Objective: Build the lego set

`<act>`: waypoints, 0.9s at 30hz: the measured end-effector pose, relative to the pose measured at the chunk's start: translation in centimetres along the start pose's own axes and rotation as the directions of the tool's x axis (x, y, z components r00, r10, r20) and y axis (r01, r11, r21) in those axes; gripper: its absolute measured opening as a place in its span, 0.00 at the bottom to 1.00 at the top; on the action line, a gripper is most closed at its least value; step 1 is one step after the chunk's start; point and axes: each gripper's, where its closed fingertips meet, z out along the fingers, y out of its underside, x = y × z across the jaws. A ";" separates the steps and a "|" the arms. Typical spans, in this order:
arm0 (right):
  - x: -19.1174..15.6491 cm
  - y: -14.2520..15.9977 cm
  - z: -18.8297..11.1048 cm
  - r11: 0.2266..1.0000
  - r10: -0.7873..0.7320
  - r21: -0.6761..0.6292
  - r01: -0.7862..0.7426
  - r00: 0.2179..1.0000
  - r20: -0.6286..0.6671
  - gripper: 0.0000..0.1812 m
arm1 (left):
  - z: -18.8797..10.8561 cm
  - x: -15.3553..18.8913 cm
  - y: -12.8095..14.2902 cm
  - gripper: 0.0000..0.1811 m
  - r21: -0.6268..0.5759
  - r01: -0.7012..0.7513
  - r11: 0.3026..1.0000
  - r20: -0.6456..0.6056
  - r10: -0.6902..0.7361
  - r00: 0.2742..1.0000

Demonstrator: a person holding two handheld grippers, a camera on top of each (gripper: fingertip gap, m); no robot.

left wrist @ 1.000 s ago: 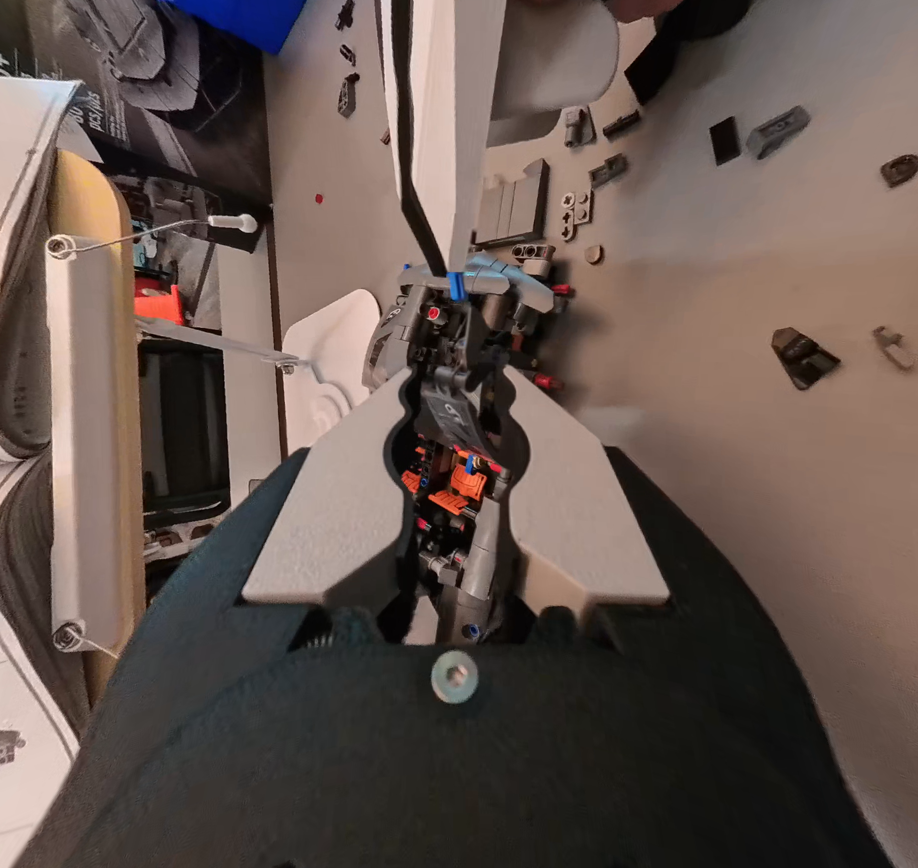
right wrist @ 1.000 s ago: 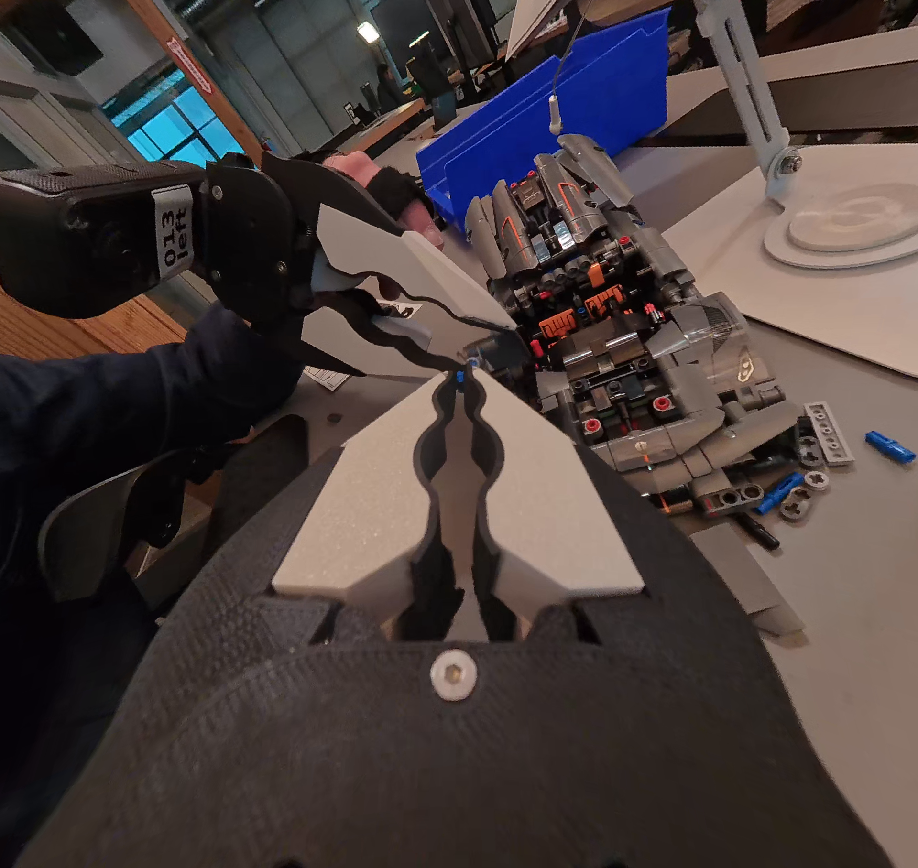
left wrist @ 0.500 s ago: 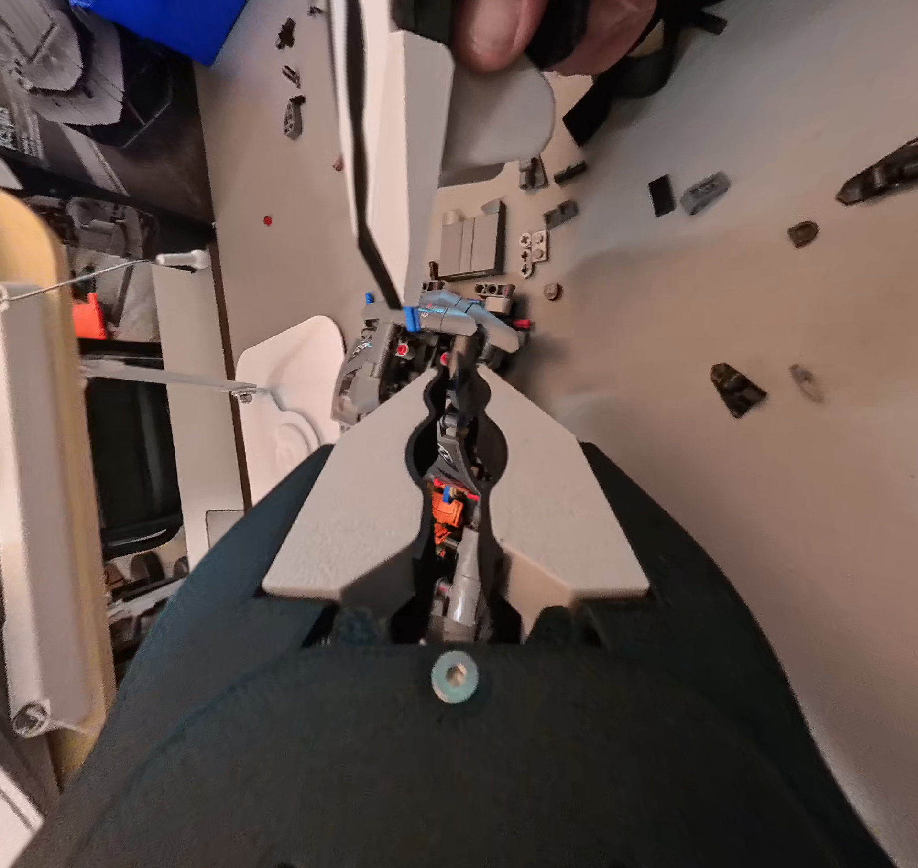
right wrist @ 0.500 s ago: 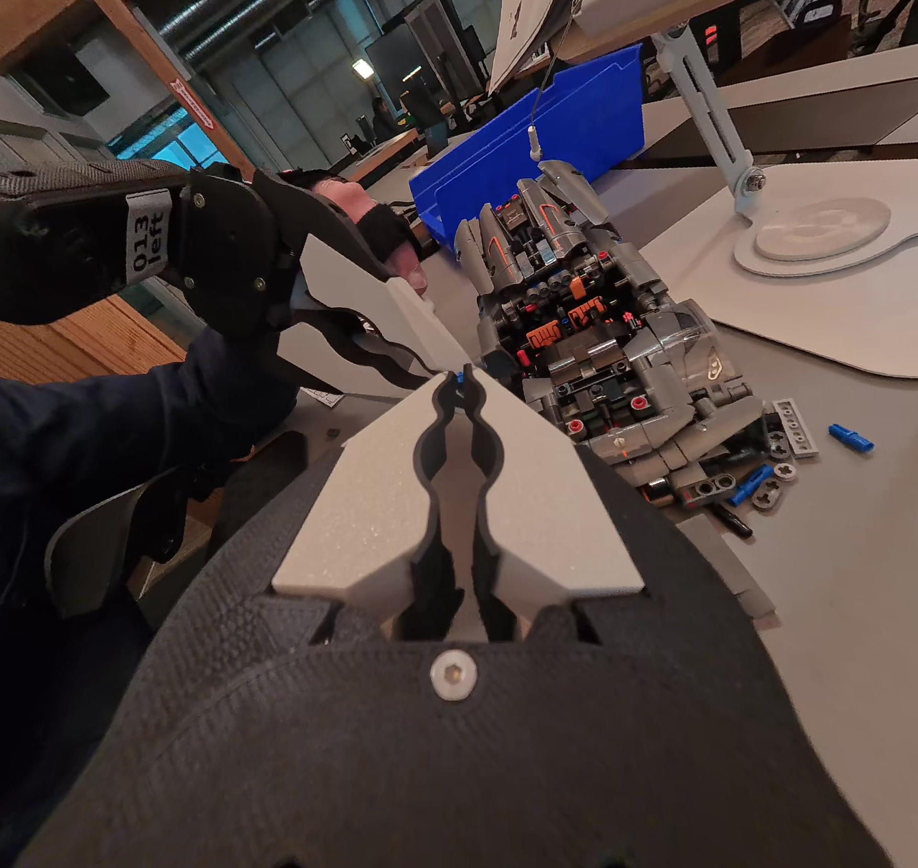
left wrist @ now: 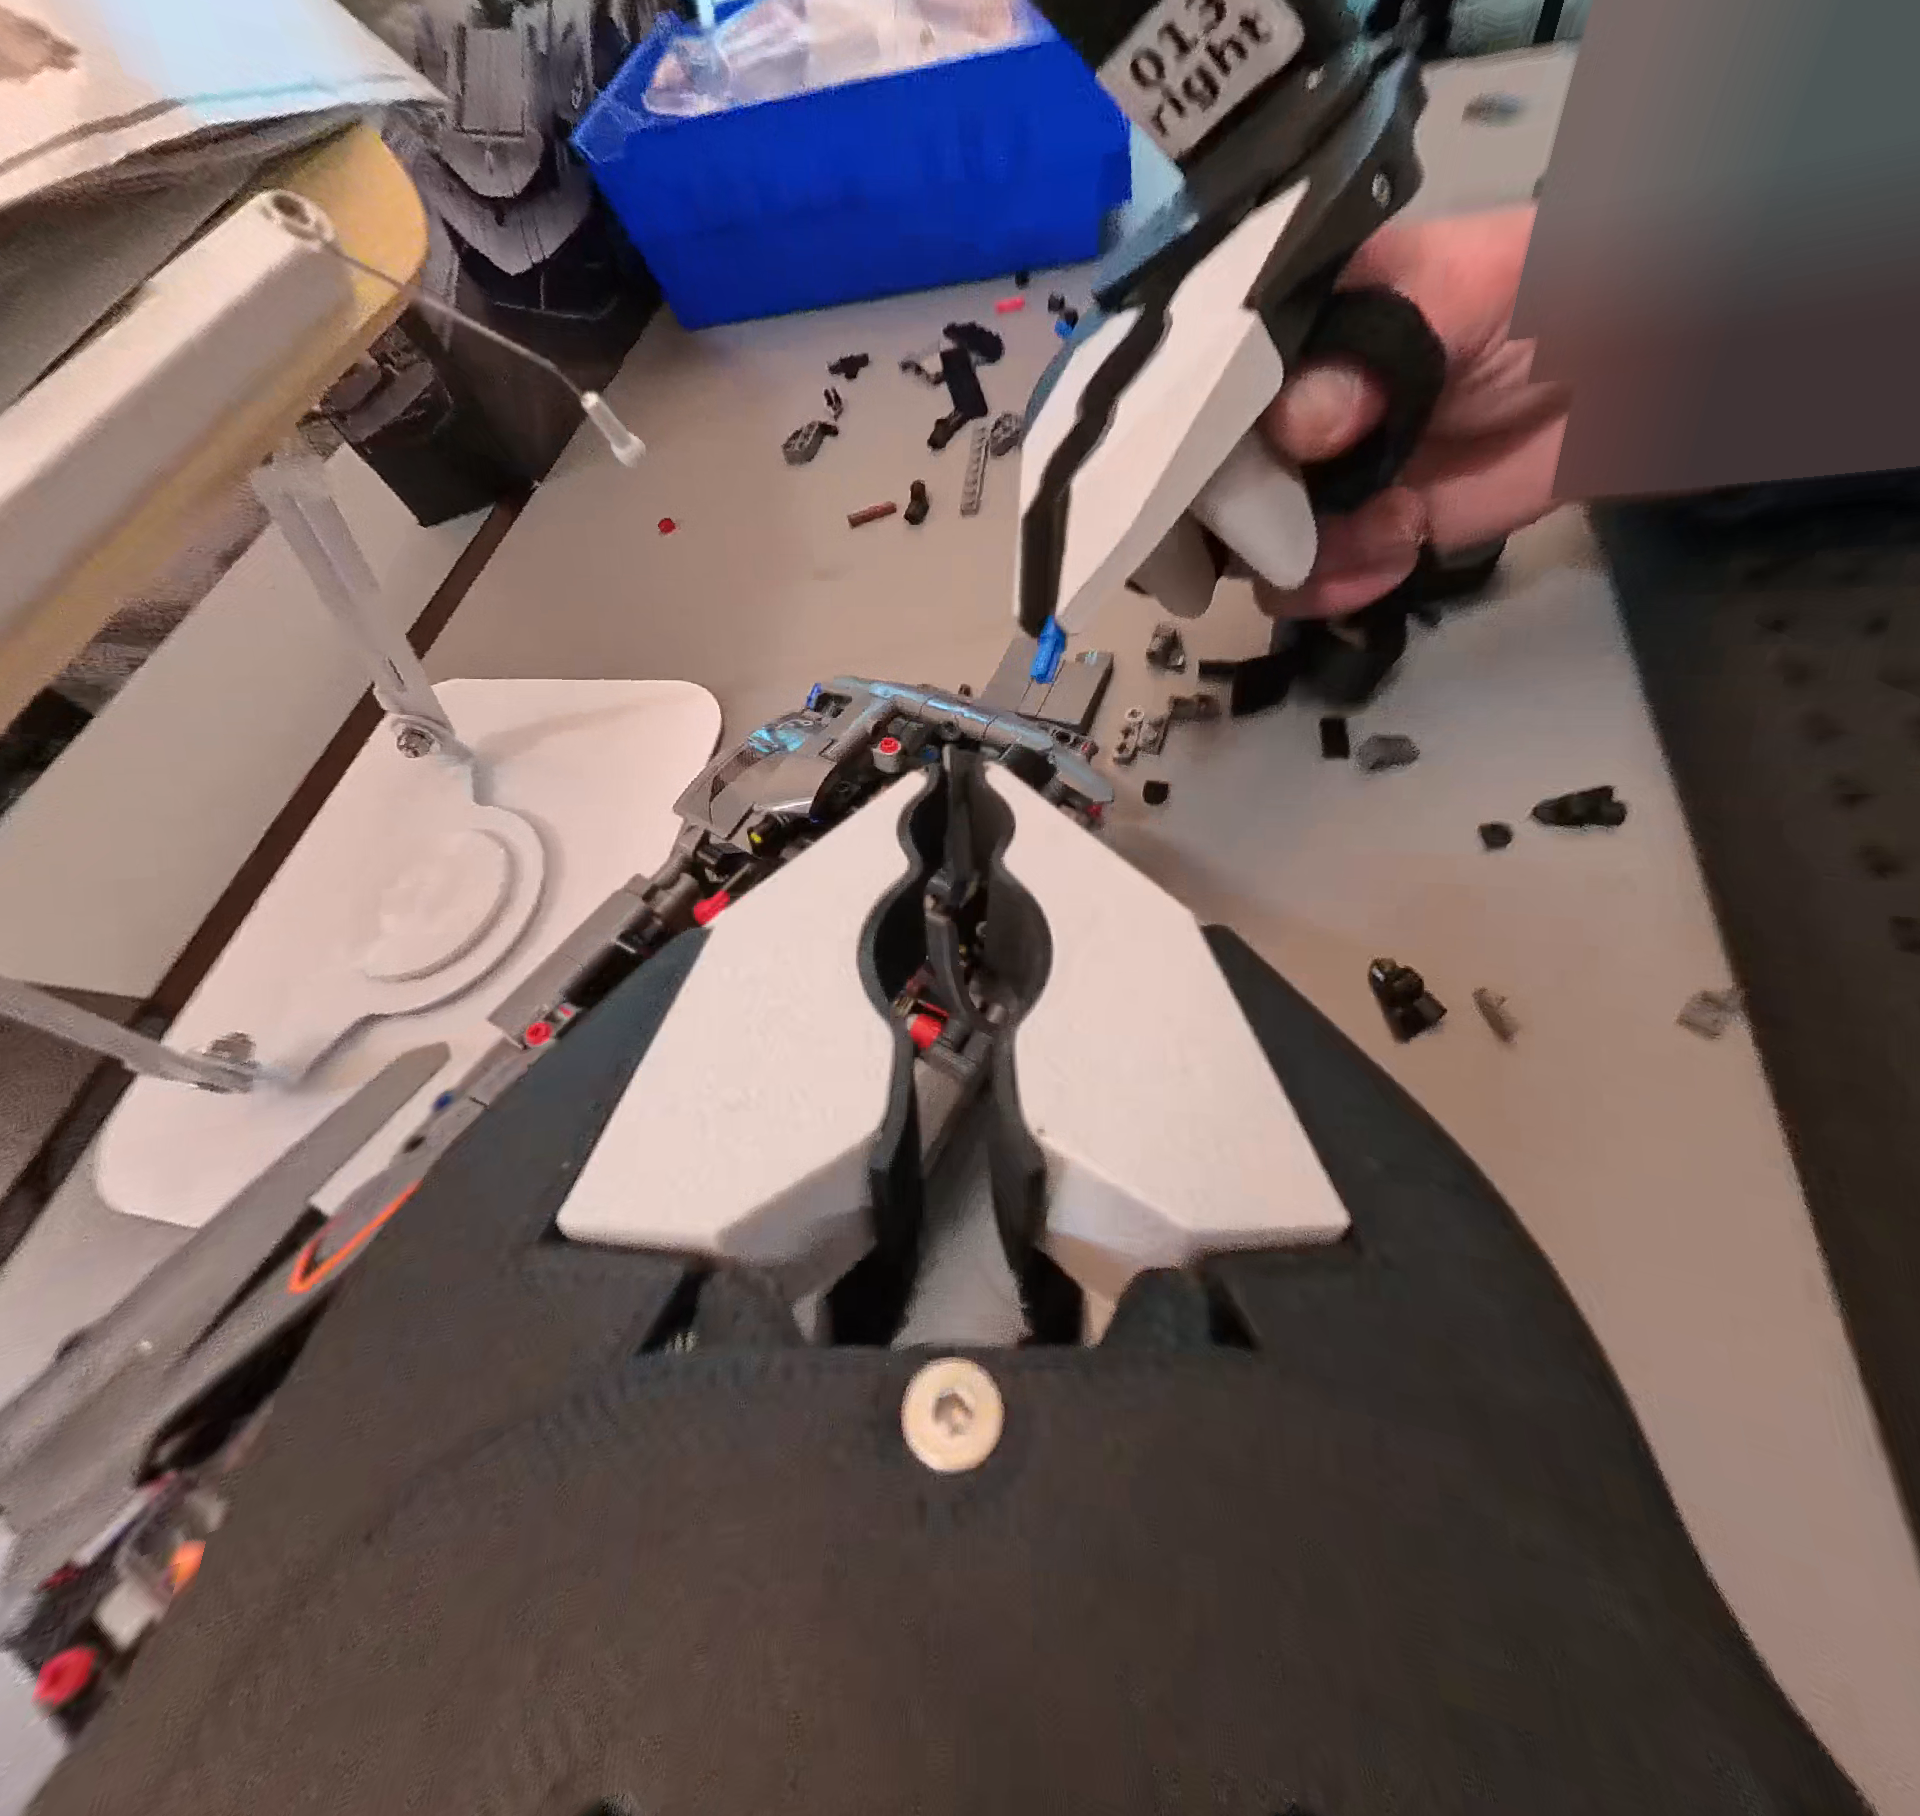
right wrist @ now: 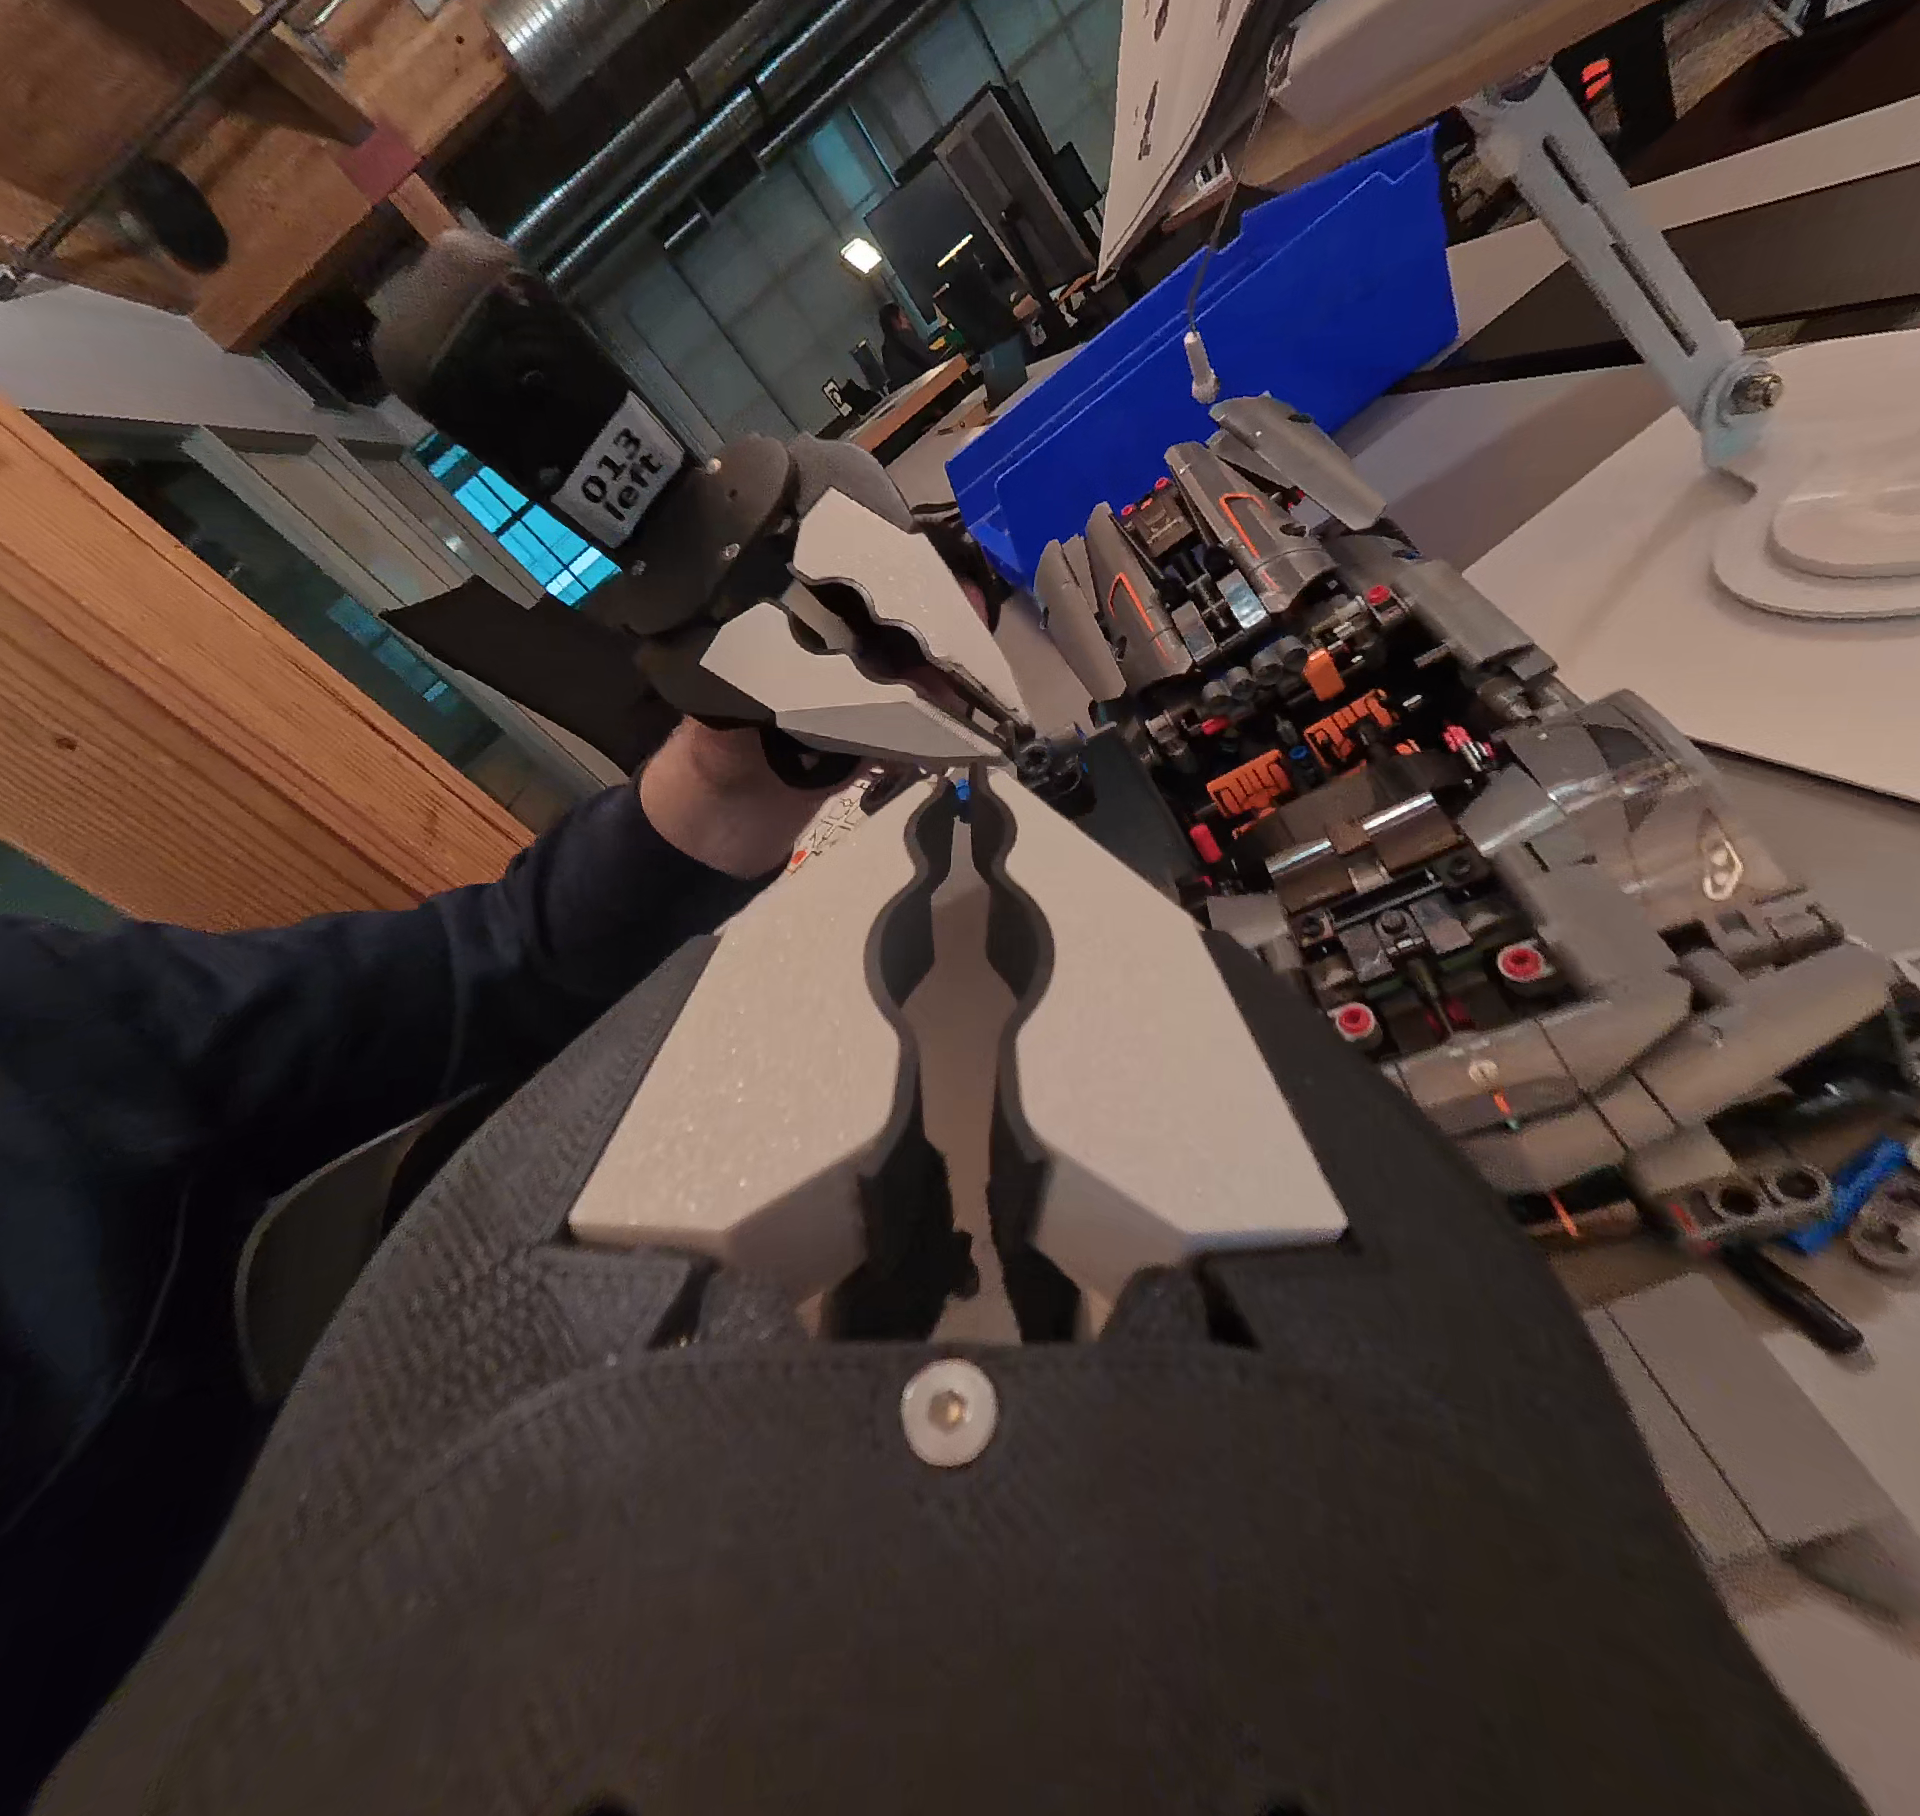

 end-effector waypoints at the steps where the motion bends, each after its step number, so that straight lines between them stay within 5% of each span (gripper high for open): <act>1: 0.0 -0.1 0.3 1.000 -0.004 0.001 0.004 1.000 -0.005 0.00 | -0.2 -0.1 0.0 0.00 0.028 0.034 0.999 -0.008 -0.034 0.999; 8: 1.3 0.1 1.7 0.999 -0.037 -0.038 0.035 0.998 -0.048 0.00 | -0.6 -0.1 -0.1 0.00 0.161 0.166 0.973 -0.085 -0.154 0.984; 27: 1.3 0.2 2.4 0.986 -0.140 -0.097 0.136 0.990 -0.028 0.00 | -0.8 -0.1 0.0 0.00 0.209 0.173 0.962 -0.114 -0.152 0.982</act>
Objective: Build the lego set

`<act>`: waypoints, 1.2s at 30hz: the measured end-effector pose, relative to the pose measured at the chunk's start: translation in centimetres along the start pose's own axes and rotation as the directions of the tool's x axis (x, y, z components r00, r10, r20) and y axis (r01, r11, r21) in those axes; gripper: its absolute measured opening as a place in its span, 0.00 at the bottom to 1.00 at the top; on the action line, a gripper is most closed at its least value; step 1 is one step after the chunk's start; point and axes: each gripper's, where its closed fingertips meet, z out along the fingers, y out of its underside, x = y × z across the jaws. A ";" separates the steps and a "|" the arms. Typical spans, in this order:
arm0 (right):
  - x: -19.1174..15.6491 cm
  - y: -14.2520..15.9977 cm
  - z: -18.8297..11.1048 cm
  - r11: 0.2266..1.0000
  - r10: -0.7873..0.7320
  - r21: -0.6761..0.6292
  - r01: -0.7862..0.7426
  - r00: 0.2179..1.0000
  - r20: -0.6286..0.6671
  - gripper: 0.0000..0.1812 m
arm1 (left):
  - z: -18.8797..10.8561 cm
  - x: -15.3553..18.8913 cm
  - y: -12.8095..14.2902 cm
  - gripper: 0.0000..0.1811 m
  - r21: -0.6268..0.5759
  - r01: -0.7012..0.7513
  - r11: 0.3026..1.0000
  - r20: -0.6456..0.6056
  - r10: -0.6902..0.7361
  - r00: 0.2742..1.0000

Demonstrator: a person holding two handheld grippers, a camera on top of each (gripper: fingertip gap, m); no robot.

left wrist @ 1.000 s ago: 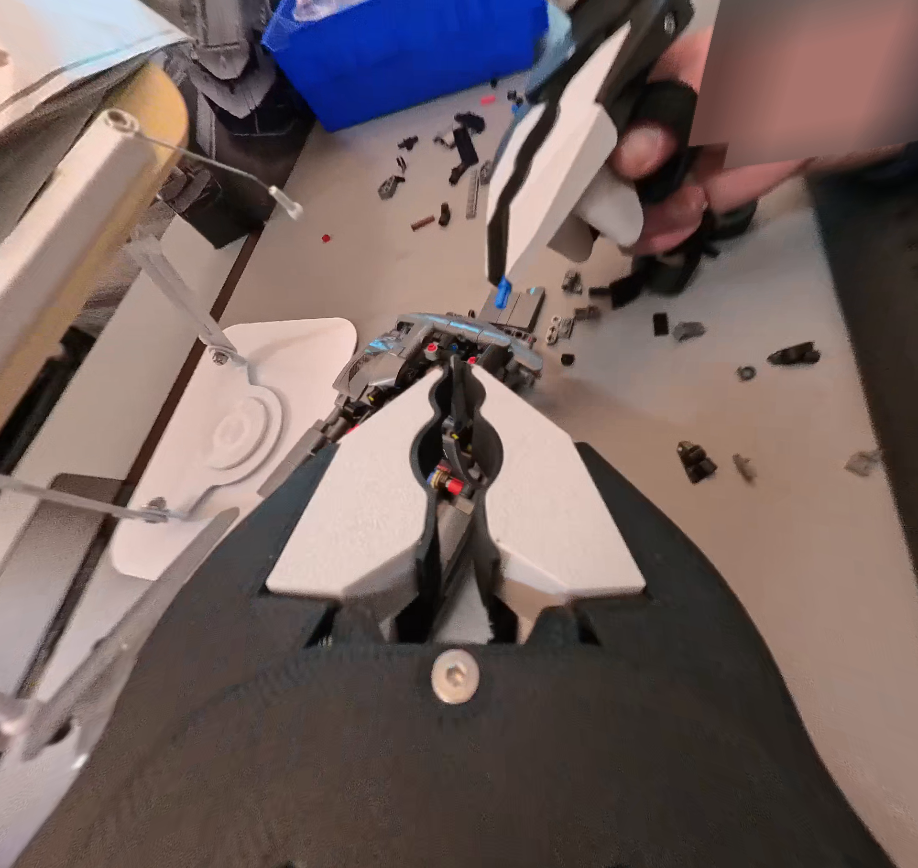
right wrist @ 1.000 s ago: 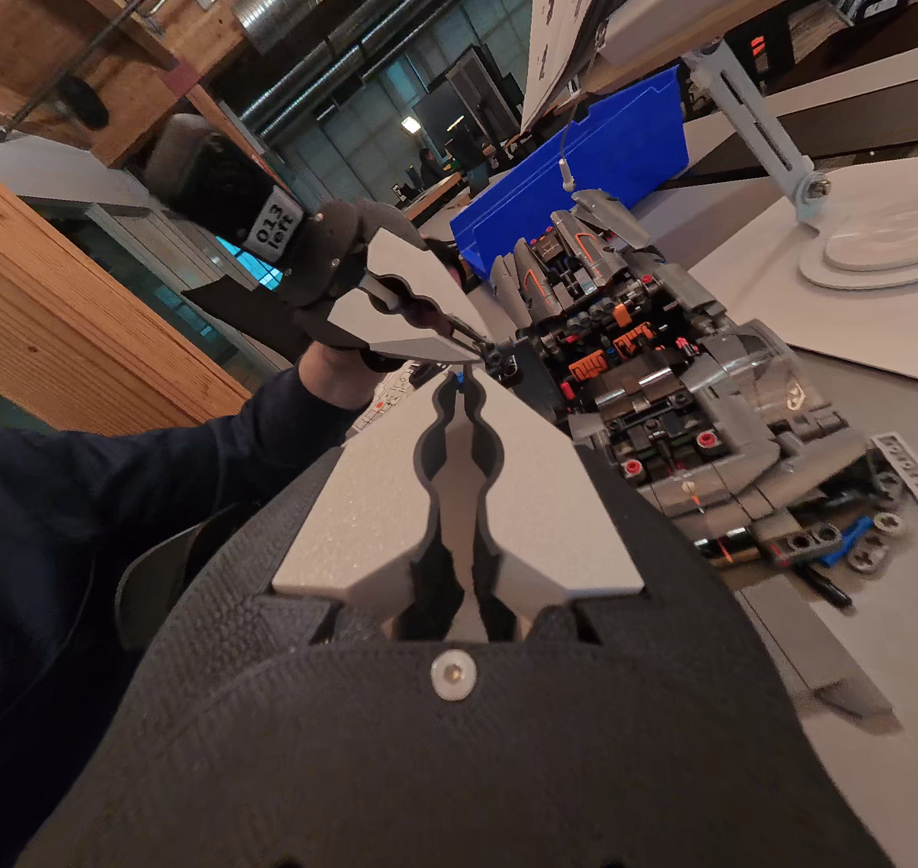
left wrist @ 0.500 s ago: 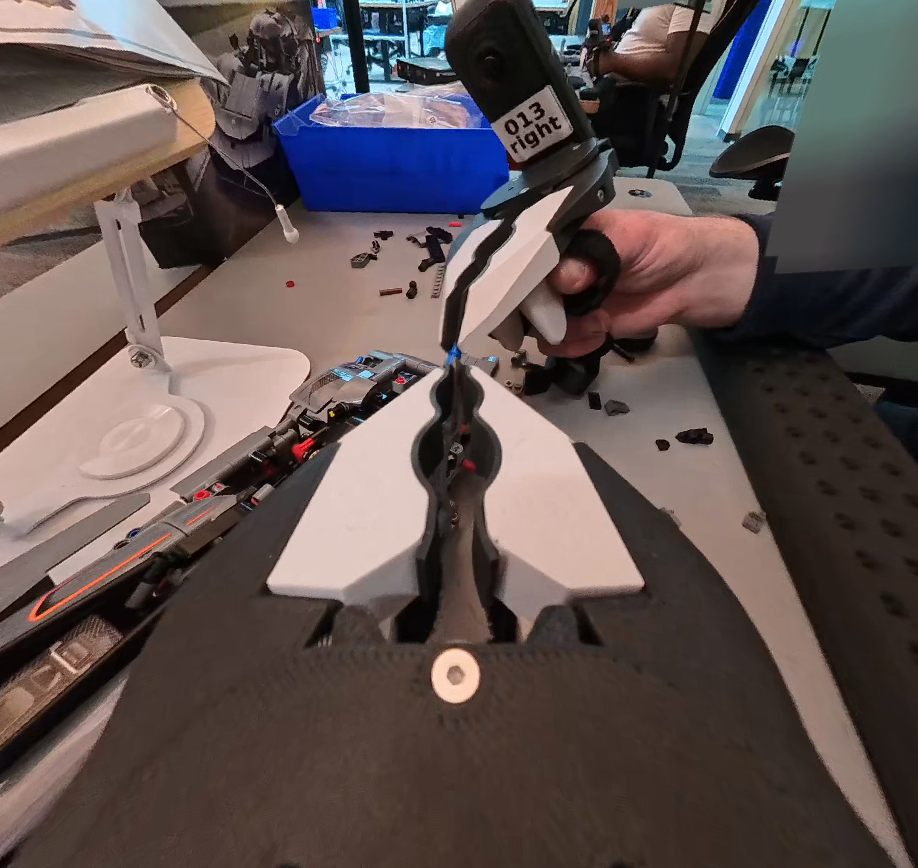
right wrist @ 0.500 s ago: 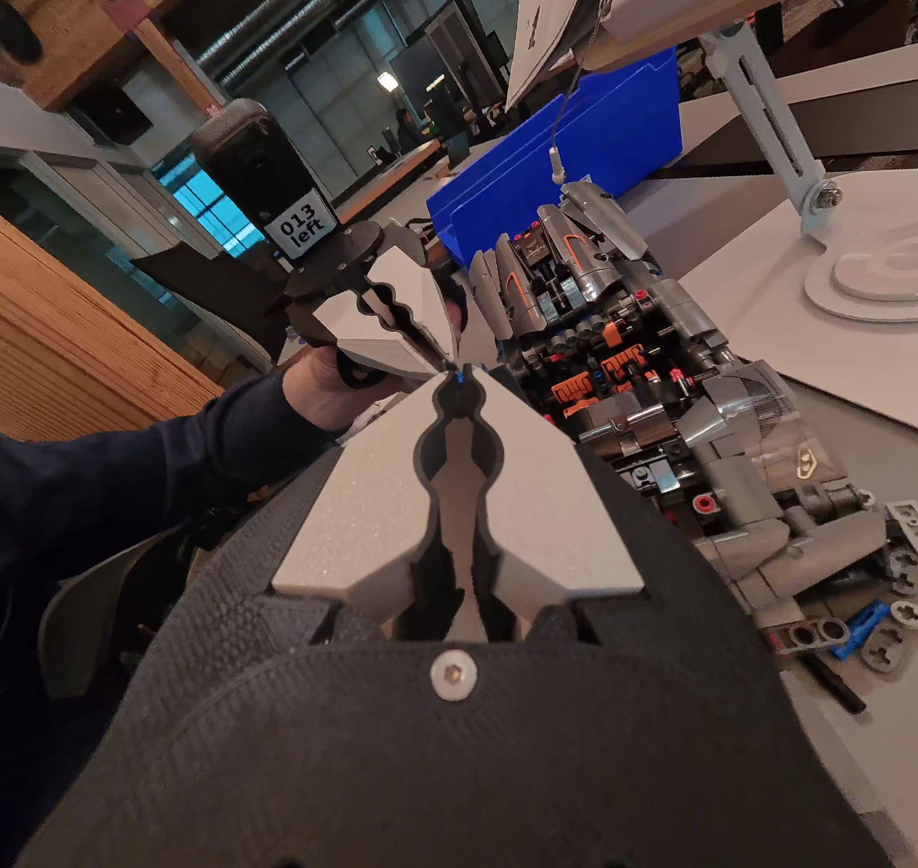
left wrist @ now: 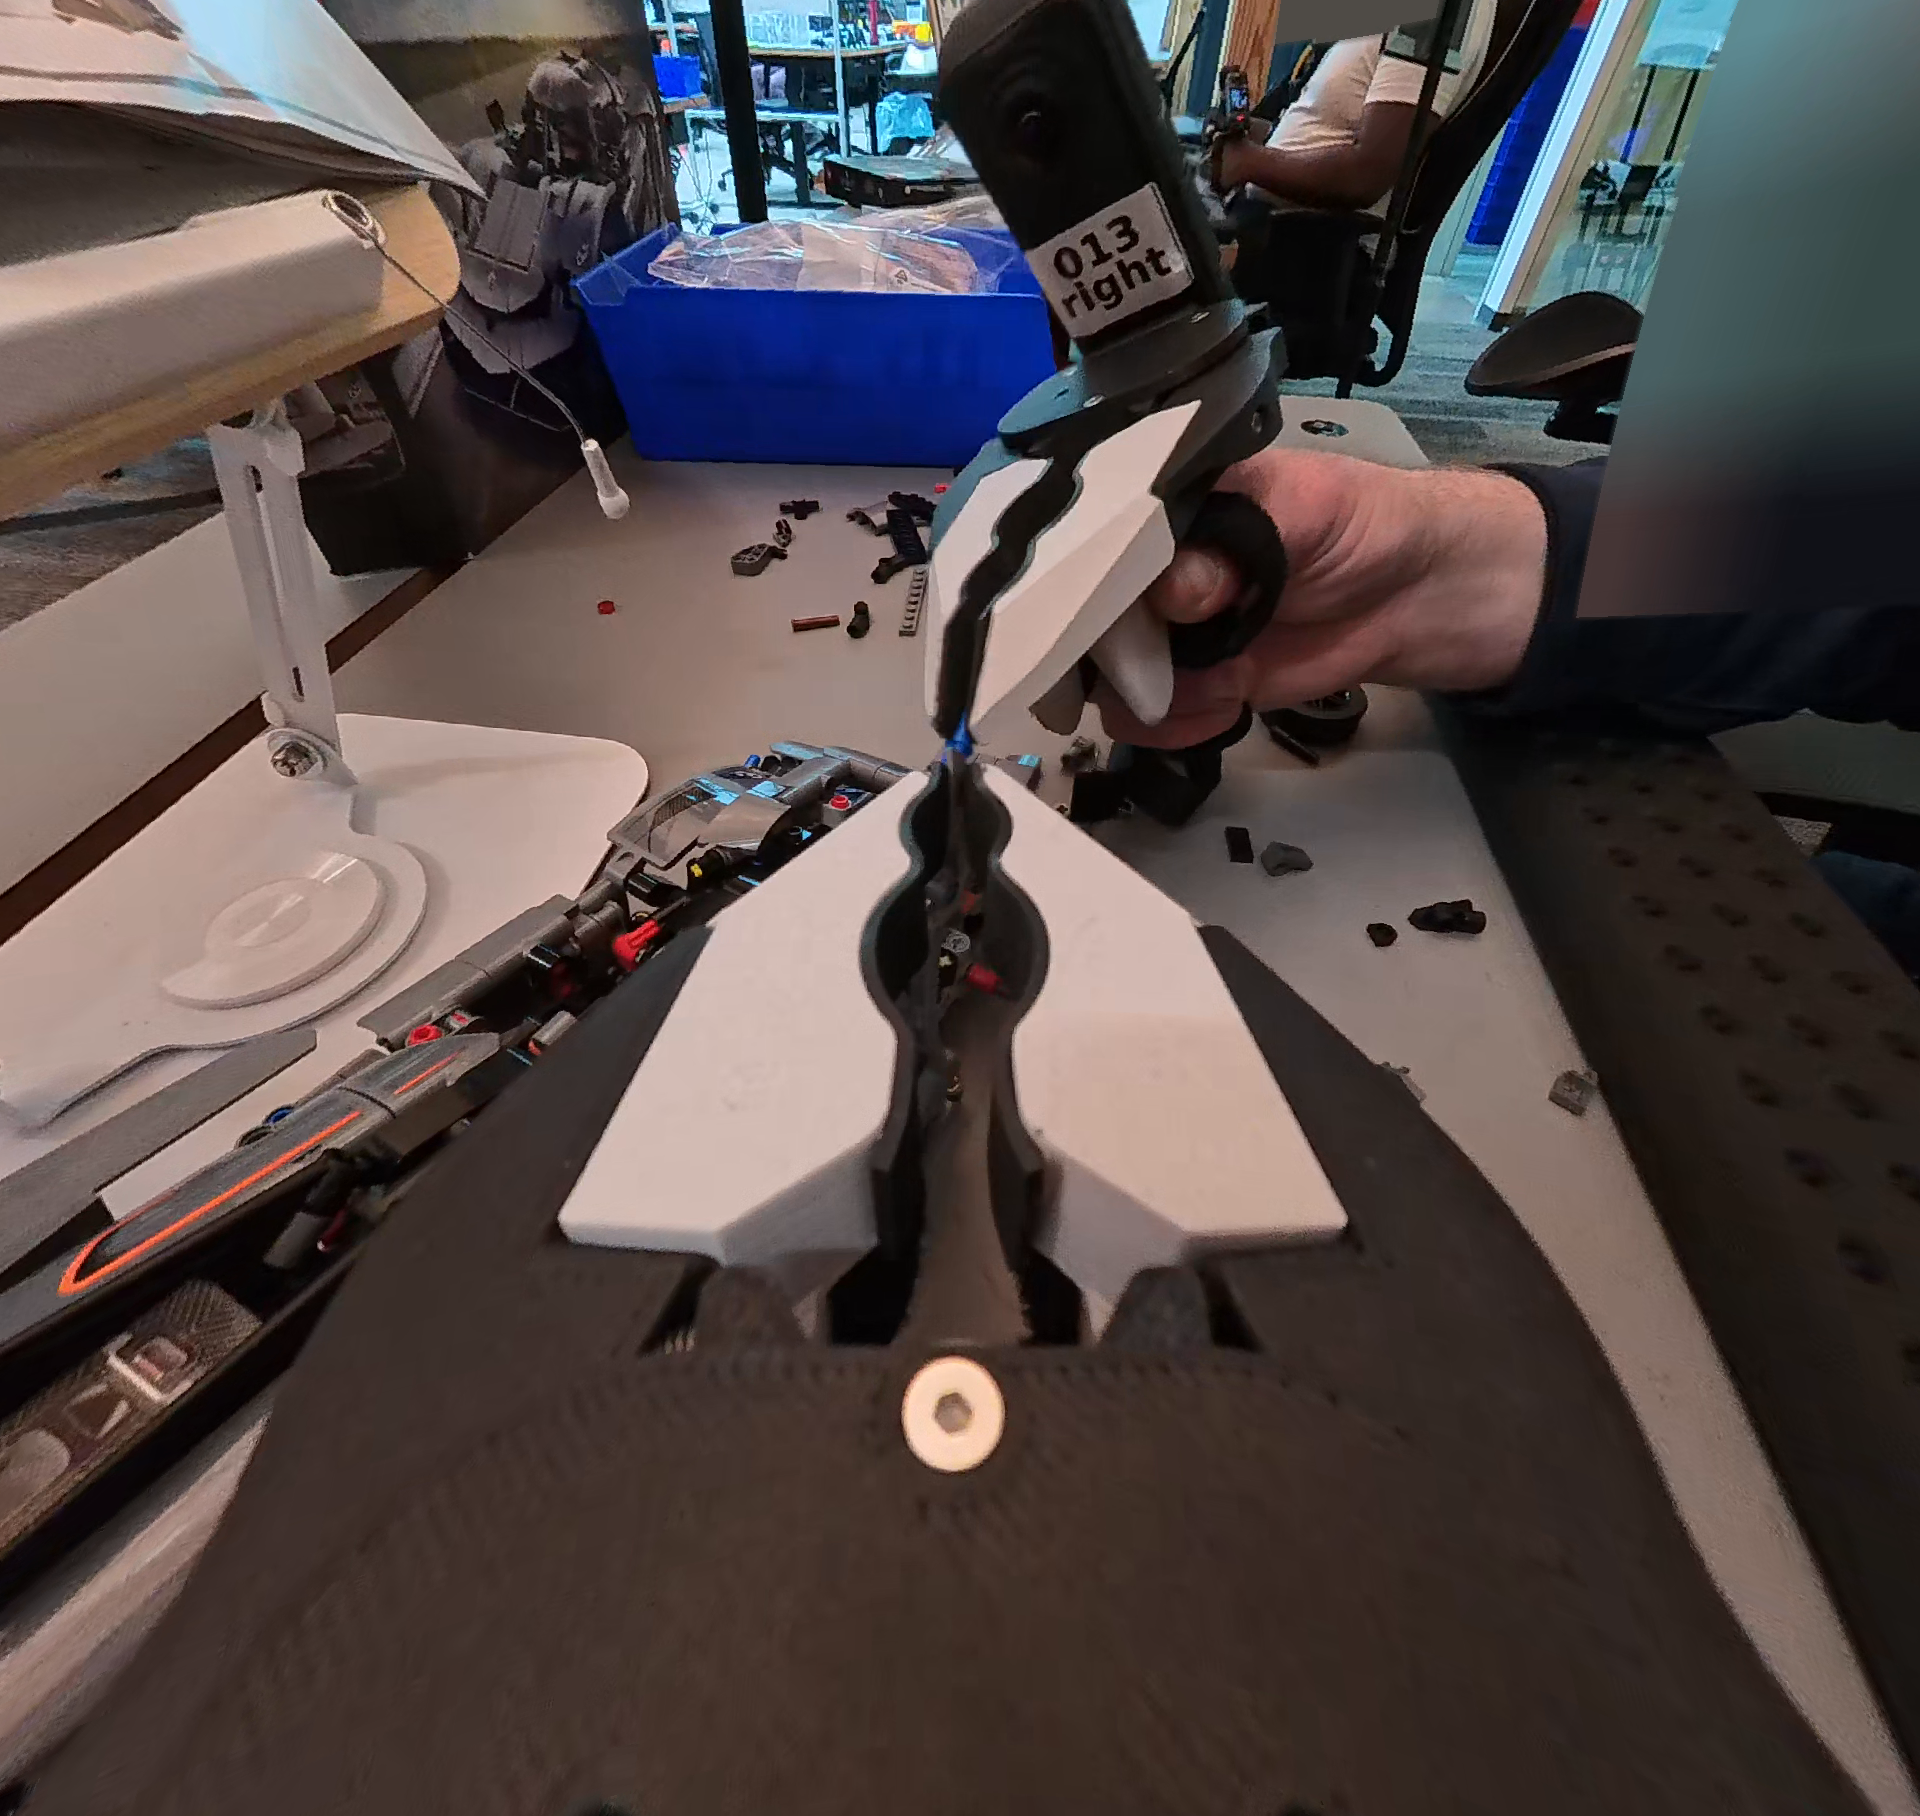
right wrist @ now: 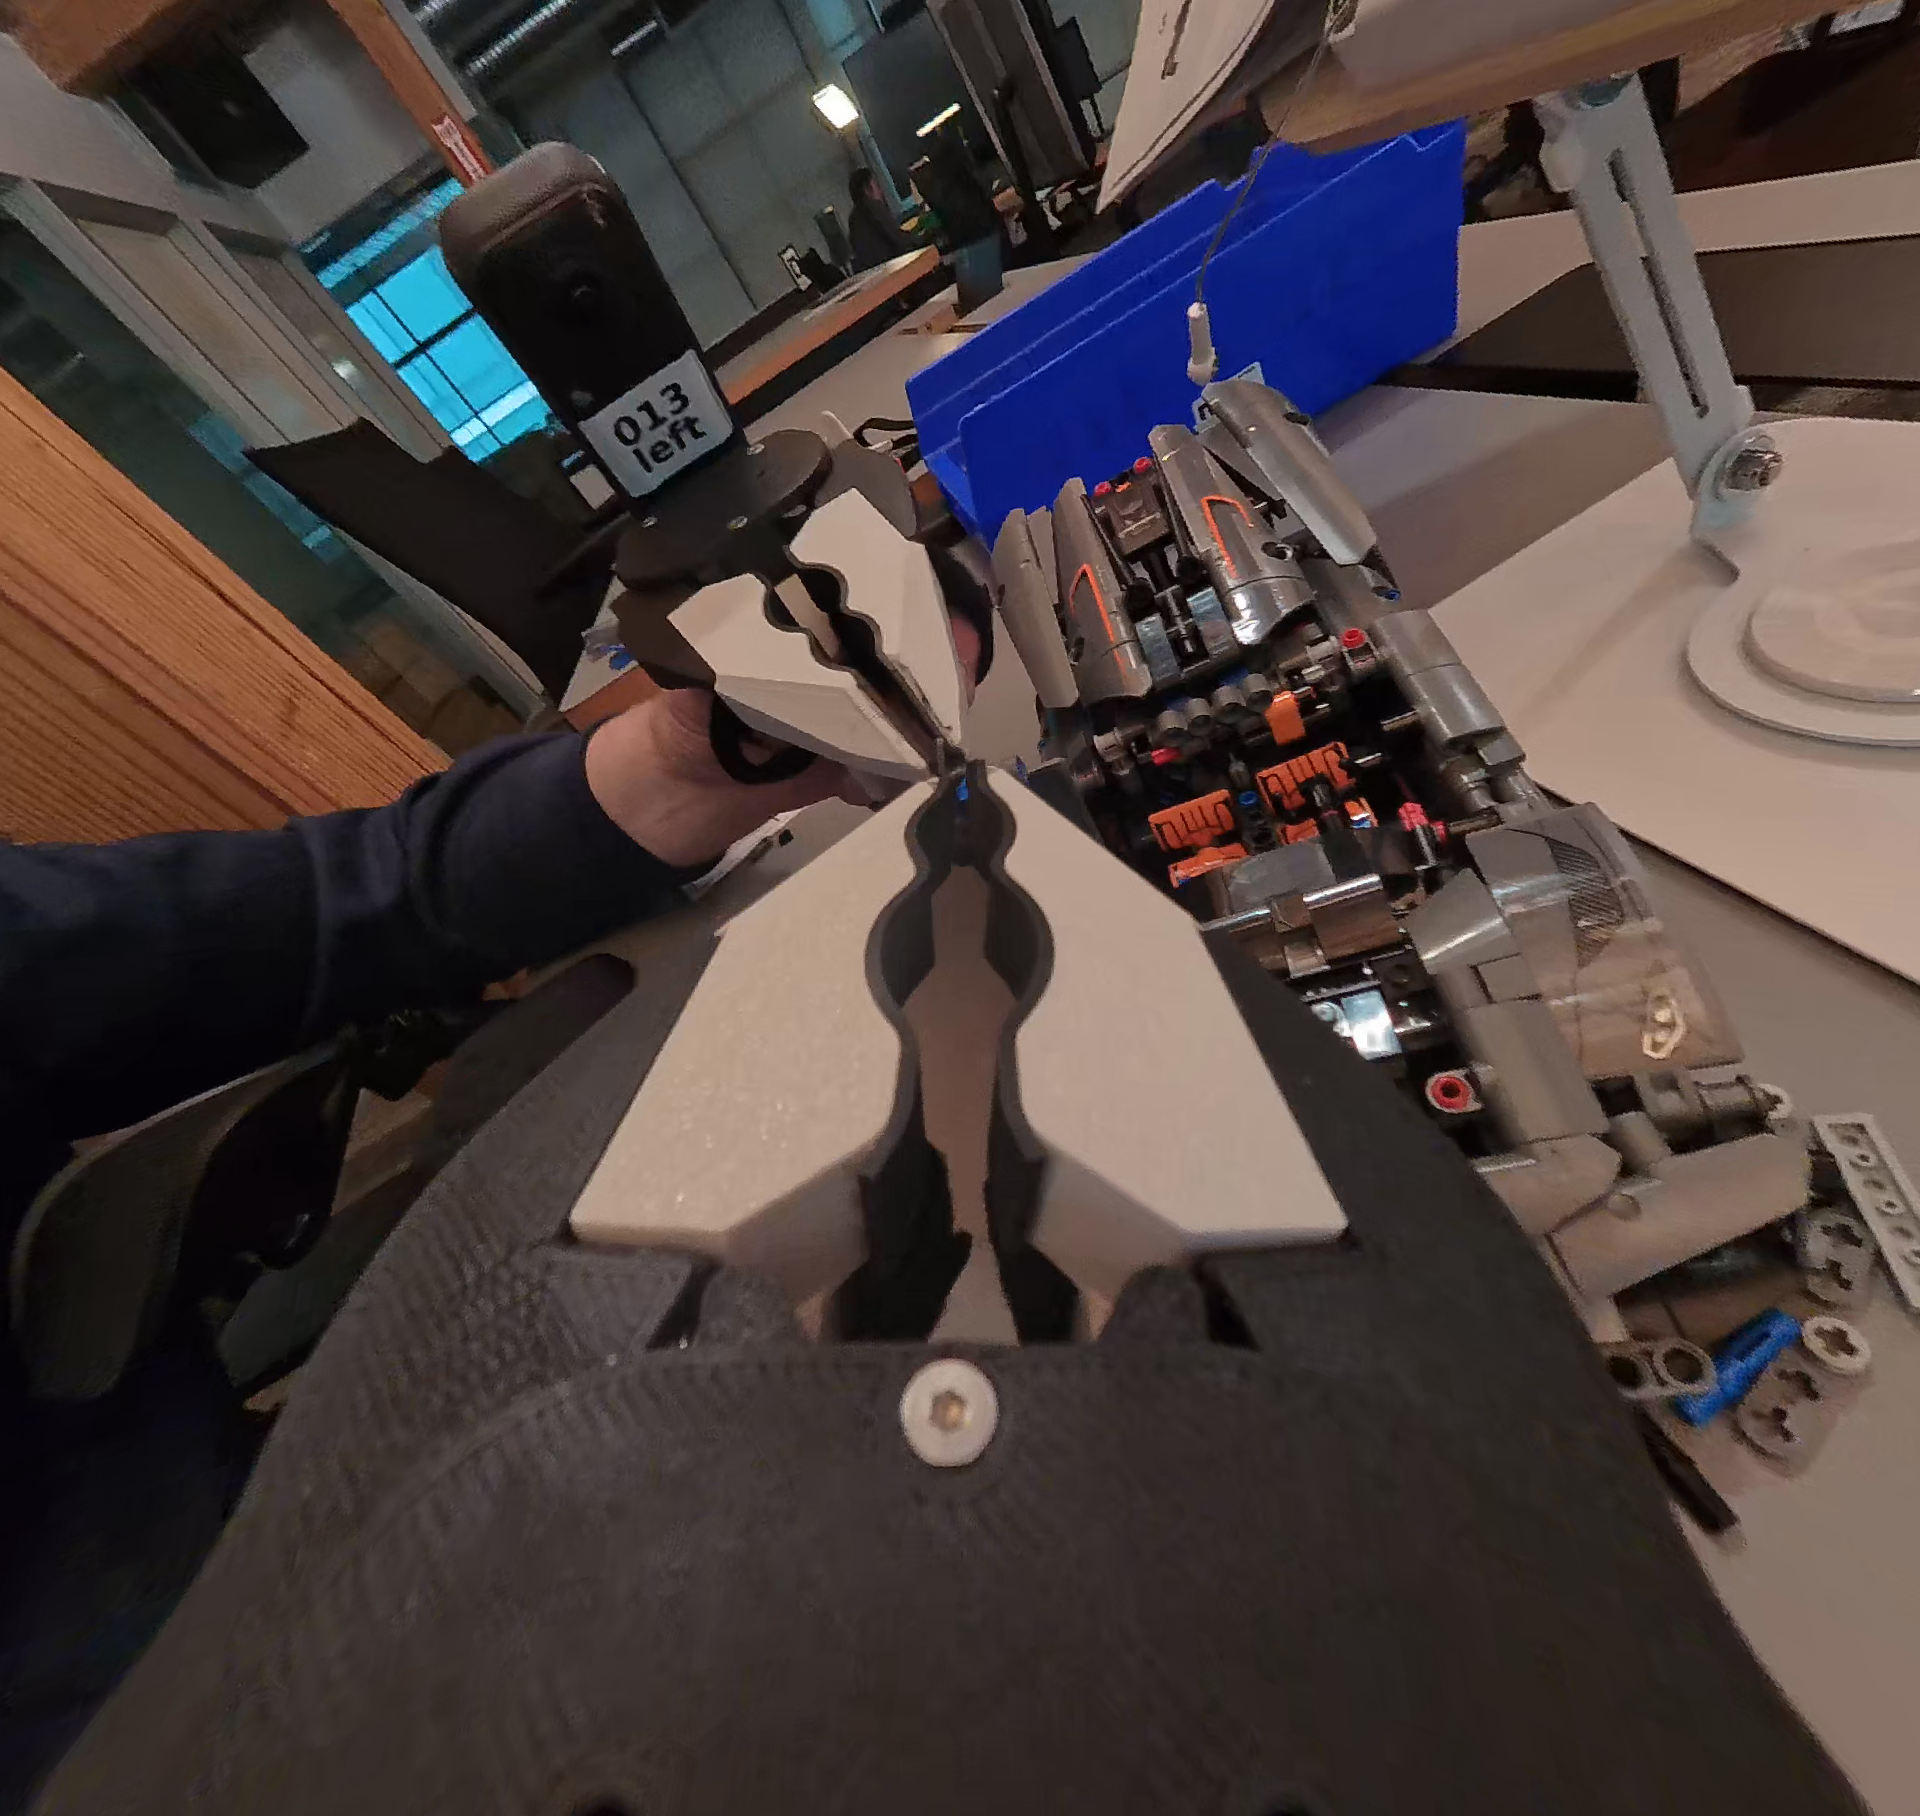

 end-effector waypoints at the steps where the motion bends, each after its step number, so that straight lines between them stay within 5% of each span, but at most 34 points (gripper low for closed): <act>1: -0.1 -0.1 -0.1 1.000 0.000 0.003 0.000 1.000 0.002 0.00 | 0.0 0.1 0.0 0.00 0.000 -0.004 1.000 -0.001 0.004 1.000; 29: -0.5 0.9 0.6 0.998 0.065 -0.019 -0.064 0.995 0.069 0.00 | 0.1 0.3 0.1 0.00 0.019 0.003 1.000 -0.019 -0.003 1.000; 36: -0.8 -0.8 -2.4 1.000 0.010 0.003 -0.010 0.999 0.051 0.00 | -0.1 0.3 0.1 0.00 0.017 0.009 1.000 -0.028 -0.009 1.000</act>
